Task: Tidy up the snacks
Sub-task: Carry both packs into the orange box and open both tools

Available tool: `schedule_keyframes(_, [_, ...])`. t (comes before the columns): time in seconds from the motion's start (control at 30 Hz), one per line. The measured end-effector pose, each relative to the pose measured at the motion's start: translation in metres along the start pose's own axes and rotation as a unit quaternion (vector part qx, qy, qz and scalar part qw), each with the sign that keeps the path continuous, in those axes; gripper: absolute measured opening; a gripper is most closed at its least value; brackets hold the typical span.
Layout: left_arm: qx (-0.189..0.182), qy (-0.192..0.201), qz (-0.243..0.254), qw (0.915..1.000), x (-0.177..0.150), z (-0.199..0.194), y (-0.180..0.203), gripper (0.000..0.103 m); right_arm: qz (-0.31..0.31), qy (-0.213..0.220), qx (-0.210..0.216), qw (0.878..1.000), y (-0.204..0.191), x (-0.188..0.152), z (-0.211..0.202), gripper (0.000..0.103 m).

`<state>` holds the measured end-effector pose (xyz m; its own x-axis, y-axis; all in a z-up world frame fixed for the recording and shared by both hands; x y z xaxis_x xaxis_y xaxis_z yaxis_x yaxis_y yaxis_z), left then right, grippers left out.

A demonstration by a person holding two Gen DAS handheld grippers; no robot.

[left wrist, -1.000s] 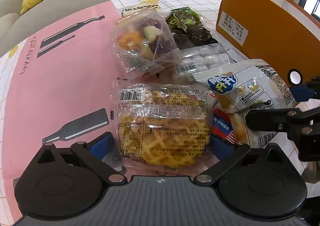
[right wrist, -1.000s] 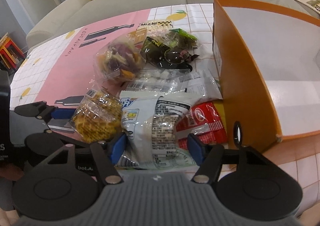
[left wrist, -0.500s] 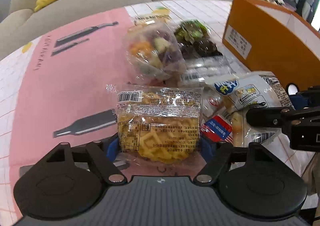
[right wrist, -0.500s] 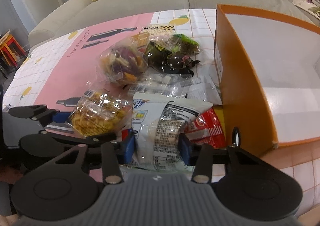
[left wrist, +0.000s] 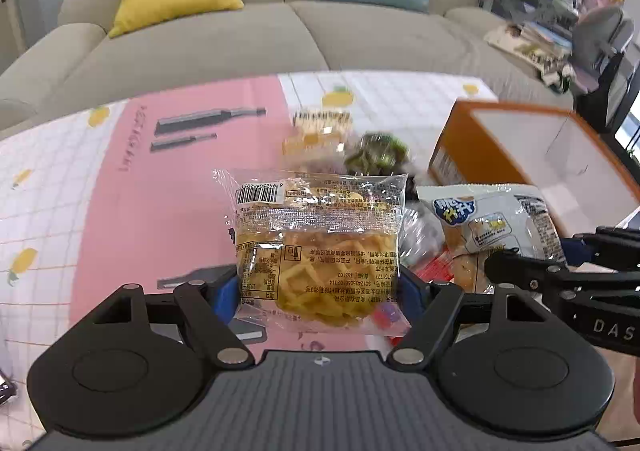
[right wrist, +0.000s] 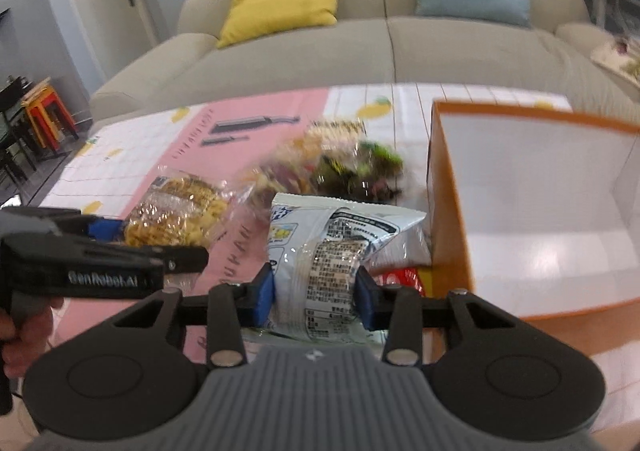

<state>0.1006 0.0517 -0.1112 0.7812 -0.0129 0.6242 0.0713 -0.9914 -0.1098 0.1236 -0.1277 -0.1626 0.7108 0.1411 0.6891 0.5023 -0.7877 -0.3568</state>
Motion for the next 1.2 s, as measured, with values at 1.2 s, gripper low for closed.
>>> schedule_keyframes(1.2, [-0.125, -0.162, 0.24, 0.9492, 0.1, 0.071, 0.24, 0.087, 0.02, -0.134, -0.044, 0.99, 0.217, 0.055, -0.071, 0.039])
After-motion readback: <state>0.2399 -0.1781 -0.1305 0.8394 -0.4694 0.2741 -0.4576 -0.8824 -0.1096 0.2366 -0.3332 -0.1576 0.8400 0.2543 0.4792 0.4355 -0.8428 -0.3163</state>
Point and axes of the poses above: each gripper's, at about its wrist camera, not at the fingertips, and z roughly the way its jaws point, y to its right, x to its top, the point moved 2 cm from there along z, roughly the way its jaws point, and after that the axes turned 13 degrees about x, right-handed, at the moved point
